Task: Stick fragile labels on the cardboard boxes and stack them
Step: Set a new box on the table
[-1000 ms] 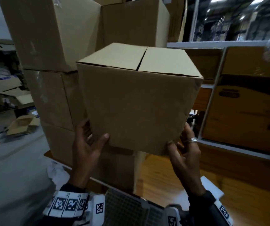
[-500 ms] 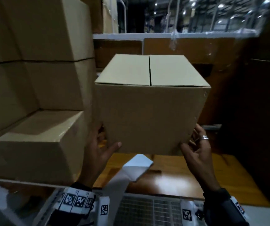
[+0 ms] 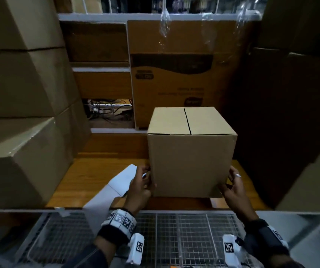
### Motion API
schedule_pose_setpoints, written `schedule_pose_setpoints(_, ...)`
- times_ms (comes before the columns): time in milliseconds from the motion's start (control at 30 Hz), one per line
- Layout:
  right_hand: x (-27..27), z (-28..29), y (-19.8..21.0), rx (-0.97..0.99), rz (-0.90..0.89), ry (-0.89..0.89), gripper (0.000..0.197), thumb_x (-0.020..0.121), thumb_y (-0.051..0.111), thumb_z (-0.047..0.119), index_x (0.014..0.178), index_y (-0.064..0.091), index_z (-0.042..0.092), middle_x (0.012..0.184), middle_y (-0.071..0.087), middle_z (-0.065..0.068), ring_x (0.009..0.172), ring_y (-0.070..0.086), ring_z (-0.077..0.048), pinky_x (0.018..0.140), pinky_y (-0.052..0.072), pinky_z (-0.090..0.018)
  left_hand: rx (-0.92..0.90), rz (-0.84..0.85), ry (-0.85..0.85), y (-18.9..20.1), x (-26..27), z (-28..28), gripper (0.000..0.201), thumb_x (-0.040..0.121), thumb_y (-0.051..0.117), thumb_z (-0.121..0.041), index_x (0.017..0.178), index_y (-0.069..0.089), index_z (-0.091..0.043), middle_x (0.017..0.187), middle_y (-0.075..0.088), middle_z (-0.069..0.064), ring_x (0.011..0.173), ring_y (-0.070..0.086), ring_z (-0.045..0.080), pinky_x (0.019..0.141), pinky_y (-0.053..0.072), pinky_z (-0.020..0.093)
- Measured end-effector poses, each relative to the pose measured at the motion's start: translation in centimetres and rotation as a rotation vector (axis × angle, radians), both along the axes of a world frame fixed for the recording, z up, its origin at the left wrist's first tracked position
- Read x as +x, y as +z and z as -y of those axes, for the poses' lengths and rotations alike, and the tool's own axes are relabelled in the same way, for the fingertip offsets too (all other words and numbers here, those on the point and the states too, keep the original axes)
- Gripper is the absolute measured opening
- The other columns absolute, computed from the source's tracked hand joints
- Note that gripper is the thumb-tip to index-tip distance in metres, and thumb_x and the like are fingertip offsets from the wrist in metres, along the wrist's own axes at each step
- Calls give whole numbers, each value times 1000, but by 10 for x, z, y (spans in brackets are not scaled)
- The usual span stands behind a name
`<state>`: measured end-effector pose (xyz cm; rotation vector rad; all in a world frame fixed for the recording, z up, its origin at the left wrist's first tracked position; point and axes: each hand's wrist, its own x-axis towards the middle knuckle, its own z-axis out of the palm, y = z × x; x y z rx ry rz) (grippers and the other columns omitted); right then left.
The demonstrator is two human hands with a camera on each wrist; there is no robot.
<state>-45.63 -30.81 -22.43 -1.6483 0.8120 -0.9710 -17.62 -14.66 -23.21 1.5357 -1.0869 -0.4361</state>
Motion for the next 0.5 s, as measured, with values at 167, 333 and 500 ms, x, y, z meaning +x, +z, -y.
schedule_pose_setpoints(167, -13, 9, -21, 15, -62, -59, 64, 100, 63, 15, 149, 32, 42, 155, 44, 7, 139, 45, -14, 104, 49, -40, 57, 17, -26, -23, -13, 22, 56, 89, 73, 2, 134, 46, -20, 132, 56, -12, 124, 59, 10, 98, 55, 25)
schedule_pose_setpoints(333, -11, 20, -46, 51, -106, -121, 63, 99, 63, 8, 146, 36, 41, 153, 49, 3, 132, 55, -24, 104, 53, -52, 111, 6, -41, -39, -15, 28, 60, 91, 69, 5, 139, 42, -19, 138, 53, -5, 127, 58, 15, 96, 55, 23)
schedule_pose_setpoints(500, -5, 25, -58, 49, -124, -177, 61, 99, 63, 6, 149, 38, 32, 144, 54, 5, 130, 55, -24, 104, 52, -51, 205, -18, -121, -46, -8, 21, 62, 93, 61, 9, 139, 39, -25, 140, 48, -9, 133, 52, 15, 97, 53, 23)
